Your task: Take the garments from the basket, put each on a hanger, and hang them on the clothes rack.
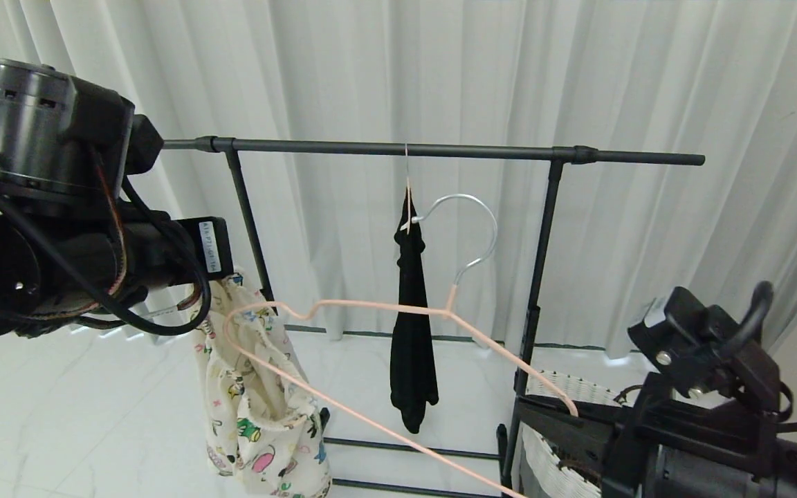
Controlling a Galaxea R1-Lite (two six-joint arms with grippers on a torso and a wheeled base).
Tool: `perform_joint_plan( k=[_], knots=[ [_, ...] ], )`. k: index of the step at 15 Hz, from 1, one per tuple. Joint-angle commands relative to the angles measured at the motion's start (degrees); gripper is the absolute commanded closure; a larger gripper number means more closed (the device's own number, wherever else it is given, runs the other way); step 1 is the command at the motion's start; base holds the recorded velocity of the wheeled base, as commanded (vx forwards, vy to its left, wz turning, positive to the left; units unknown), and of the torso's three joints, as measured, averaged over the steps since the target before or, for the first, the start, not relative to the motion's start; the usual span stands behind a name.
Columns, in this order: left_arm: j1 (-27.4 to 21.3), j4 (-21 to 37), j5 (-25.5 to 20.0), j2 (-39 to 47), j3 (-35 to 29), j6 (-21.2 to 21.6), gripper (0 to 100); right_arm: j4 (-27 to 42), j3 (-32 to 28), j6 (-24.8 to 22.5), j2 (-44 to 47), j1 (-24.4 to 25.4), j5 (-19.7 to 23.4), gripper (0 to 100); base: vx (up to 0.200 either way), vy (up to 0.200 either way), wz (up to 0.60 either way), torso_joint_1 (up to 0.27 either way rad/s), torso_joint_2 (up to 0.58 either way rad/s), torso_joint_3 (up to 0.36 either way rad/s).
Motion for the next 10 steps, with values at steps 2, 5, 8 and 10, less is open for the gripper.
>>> perform_joint_plan(
  k=[2,5,8,10],
  knots=[
    [-1.0,0.0,0.1,1.0,-0.2,0.0,100,-1.5,-3.2,0.4,6.0,-2.0,-0.1,100,0.0,0.0,0.0,0.0,0.0,0.0],
    [-1.4,0.0,0.1,1.0,-0.2,-0.1,100,-2.0,-6.0,1.0,7.8,-3.4,-1.0,100,0.0,0.0,0.0,0.0,0.0,0.0],
    [-3.7,0.0,0.1,1.0,-0.4,-1.3,100,-2.8,-7.7,2.3,9.0,-2.4,-0.8,100,0.0,0.0,0.0,0.0,0.0,0.0],
    [-5.8,0.1,0.0,0.7,-0.1,-1.2,100,-2.8,-7.4,2.3,8.9,-1.2,-0.6,100,0.0,0.0,0.0,0.0,0.0,0.0]
  ],
)
